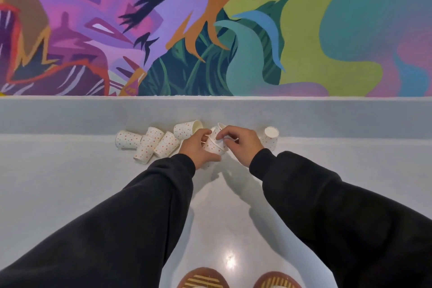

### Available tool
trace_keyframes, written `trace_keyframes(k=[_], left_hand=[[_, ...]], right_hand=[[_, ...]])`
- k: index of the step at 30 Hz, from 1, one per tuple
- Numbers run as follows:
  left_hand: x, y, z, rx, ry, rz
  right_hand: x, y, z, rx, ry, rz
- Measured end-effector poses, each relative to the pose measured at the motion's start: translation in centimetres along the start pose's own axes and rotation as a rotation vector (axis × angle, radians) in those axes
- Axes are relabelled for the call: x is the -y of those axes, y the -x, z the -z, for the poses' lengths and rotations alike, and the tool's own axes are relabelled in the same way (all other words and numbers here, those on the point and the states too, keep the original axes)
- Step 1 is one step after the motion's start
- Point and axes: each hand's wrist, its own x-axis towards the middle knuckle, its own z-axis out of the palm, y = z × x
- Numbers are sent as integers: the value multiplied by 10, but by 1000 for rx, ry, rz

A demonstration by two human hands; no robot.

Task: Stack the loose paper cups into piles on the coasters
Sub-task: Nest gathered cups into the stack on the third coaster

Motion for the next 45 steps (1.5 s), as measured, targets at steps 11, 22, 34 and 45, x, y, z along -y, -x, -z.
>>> trace_keyframes(k=[11,22,34,45], left_hand=[[20,16,9,-26,212,172],[48,30,36,-56,264,306],[3,37,10,255,436,372],[-24,47,-17,333,661,276]], right_hand=[[-28,-26,-17,1,263,-167],[-36,-40,-36,233,775,-166],[-20,-22,2,-195,-631,-623],[-28,12,22,67,-504,-665]])
